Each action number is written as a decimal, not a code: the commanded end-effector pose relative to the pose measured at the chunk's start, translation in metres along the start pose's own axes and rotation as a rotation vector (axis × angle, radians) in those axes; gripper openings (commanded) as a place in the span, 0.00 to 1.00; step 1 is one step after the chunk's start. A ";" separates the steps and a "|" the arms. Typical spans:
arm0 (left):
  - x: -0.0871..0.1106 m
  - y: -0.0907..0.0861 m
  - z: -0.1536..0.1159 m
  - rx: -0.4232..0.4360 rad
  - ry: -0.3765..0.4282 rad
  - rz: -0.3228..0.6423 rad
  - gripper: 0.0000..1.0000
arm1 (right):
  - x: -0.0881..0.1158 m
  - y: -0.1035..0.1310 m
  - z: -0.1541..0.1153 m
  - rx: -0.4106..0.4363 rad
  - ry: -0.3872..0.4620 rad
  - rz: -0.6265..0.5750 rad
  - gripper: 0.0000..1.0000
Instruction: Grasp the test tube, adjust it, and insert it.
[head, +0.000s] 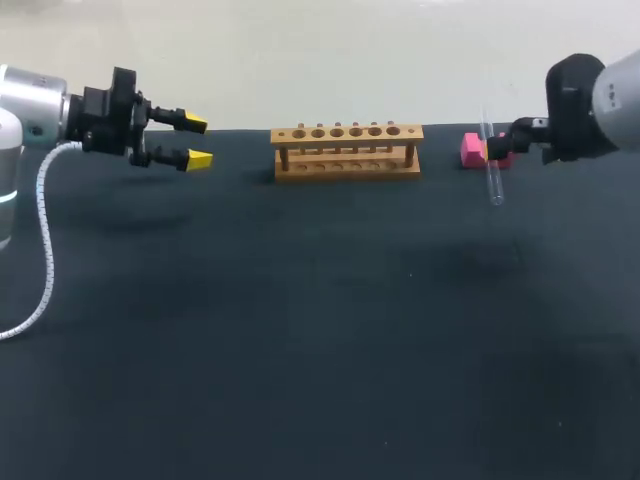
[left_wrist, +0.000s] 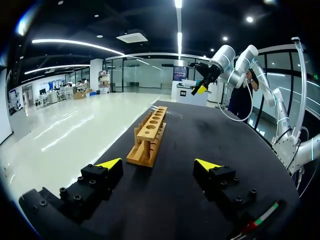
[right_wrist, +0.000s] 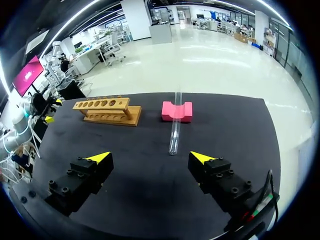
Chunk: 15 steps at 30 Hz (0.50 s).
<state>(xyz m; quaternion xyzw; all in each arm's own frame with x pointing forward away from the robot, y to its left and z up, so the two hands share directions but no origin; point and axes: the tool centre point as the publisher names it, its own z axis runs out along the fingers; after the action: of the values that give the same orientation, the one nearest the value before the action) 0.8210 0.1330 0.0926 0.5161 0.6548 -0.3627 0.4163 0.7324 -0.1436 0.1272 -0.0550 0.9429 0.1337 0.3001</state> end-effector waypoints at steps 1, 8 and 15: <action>0.001 0.000 0.000 -0.001 -0.003 0.002 1.00 | 0.002 0.006 0.005 0.055 -0.336 0.003 1.00; 0.001 0.000 0.000 -0.001 -0.003 0.002 1.00 | 0.002 0.006 0.005 0.055 -0.336 0.003 1.00; 0.001 0.000 0.000 -0.001 -0.003 0.002 1.00 | 0.002 0.007 0.010 0.034 -0.369 -0.011 1.00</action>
<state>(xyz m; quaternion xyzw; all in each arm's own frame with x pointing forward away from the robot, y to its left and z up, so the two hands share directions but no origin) 0.8210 0.1332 0.0925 0.5161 0.6549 -0.3627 0.4163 0.7360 -0.1363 0.1248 -0.0484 0.9456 0.1130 0.3011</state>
